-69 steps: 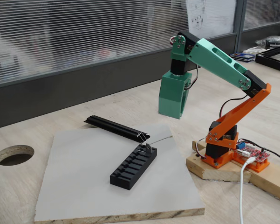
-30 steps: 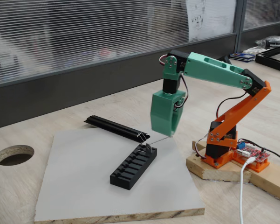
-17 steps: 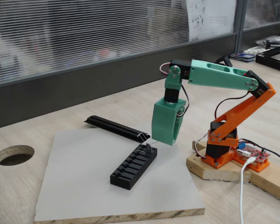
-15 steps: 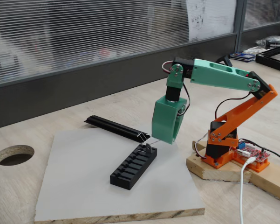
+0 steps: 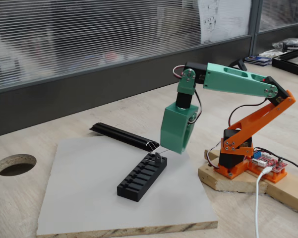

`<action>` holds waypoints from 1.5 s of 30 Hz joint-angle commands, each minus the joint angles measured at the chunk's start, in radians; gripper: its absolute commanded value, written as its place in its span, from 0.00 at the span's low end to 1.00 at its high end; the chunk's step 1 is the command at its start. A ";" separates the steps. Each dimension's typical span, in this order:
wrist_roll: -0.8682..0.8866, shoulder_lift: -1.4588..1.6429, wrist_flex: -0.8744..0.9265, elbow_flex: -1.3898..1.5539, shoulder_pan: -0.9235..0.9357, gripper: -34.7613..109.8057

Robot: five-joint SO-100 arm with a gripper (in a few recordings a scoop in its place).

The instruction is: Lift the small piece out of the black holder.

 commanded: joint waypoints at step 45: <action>0.012 -0.120 -0.222 0.163 -0.014 0.44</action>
